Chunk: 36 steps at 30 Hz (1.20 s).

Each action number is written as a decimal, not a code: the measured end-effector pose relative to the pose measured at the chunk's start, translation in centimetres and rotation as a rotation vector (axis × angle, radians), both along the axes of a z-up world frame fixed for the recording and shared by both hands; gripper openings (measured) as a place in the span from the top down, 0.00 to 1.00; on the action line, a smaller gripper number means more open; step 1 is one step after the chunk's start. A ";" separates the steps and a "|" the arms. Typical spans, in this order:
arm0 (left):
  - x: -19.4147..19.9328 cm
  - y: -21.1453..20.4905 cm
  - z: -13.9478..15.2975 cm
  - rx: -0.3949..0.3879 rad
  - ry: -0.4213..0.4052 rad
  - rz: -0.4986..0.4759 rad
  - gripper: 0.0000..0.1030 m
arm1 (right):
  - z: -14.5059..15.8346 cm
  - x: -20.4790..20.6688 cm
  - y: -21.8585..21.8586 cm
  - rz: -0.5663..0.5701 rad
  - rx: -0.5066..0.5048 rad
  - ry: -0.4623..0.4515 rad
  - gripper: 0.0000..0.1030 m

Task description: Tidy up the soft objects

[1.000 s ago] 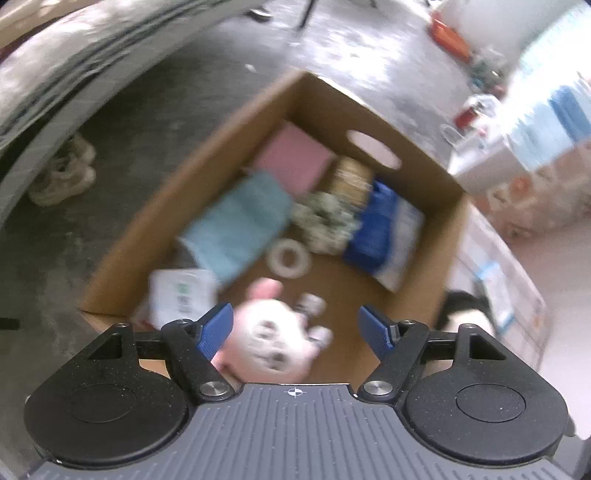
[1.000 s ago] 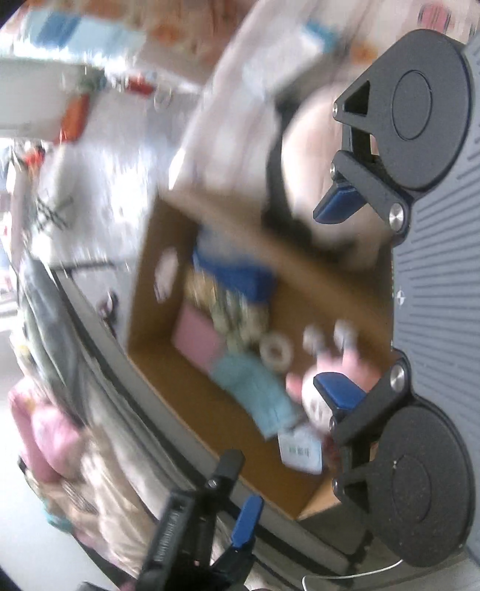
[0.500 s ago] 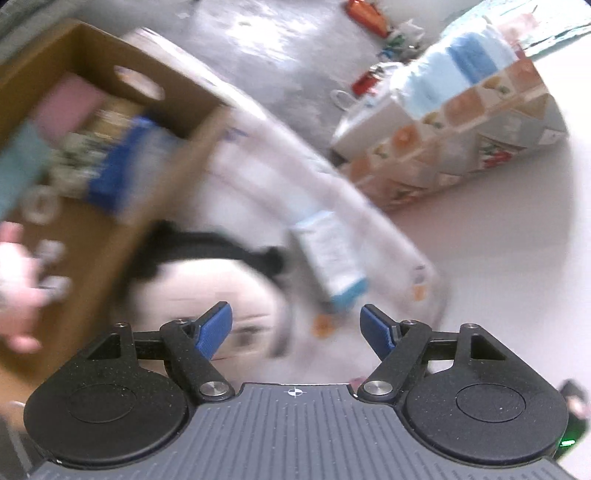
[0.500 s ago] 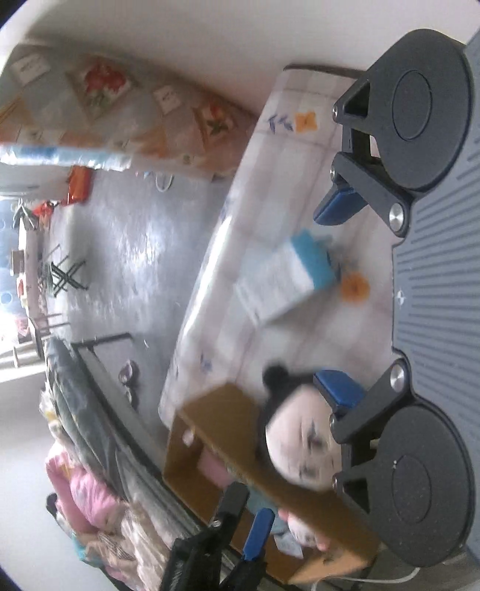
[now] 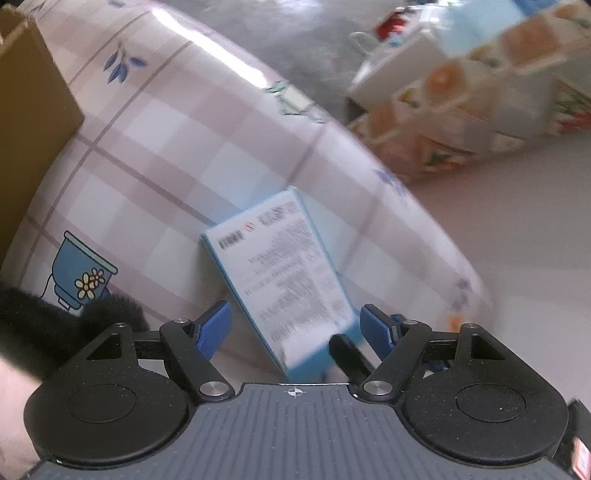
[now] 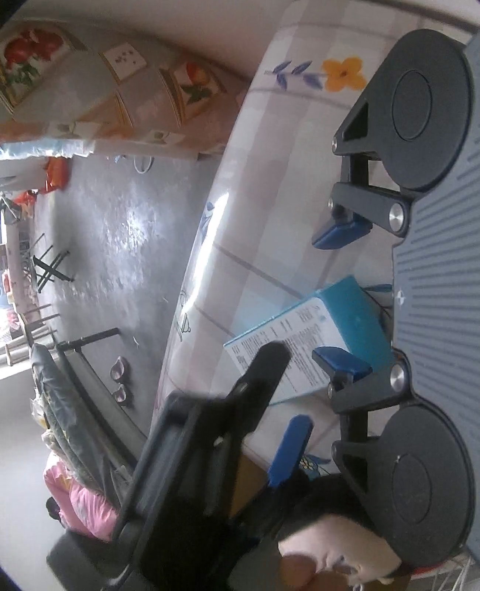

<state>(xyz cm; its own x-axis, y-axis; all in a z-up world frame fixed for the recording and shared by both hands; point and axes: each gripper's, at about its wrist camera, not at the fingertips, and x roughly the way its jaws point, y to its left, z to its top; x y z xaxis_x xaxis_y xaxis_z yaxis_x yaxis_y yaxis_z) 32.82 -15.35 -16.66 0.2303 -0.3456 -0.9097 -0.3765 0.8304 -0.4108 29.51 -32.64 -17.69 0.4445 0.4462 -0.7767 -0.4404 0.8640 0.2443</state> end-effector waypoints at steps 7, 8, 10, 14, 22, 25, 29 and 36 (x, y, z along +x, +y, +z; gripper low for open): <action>1.5 0.1 -2.8 0.003 0.043 0.090 0.26 | -2.2 2.4 -0.2 -0.025 0.077 0.037 0.41; 1.6 0.2 -3.0 -0.002 0.048 0.095 0.25 | -2.2 2.6 -0.1 -0.026 0.085 0.040 0.41; 1.7 0.5 -3.4 -0.037 0.047 0.105 0.25 | -2.1 2.7 0.3 -0.012 0.096 0.054 0.41; 1.7 1.0 -3.6 -0.090 0.045 0.142 0.22 | -2.0 2.5 1.2 0.041 0.116 0.100 0.45; 2.1 0.8 -3.7 -0.112 0.051 0.111 0.18 | 1.1 0.6 1.2 0.048 0.155 0.038 0.48; 2.0 0.8 -3.9 -0.143 0.065 0.103 0.18 | 2.0 -0.5 1.8 0.065 0.141 0.014 0.50; 1.7 1.0 -3.7 -0.137 0.066 0.096 0.18 | 1.7 -1.7 2.2 0.078 0.127 0.018 0.49; 1.6 1.0 -3.7 -0.137 0.067 0.031 0.19 | 1.3 -2.2 0.9 0.047 0.202 0.066 0.49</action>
<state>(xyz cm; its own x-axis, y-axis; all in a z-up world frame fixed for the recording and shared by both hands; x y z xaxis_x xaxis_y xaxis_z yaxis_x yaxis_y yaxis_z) 34.46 -14.32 -20.36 0.1834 -0.4616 -0.8679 -0.4314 0.7555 -0.4930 27.32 -31.72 -16.38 0.3705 0.6151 -0.6960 -0.4563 0.7732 0.4404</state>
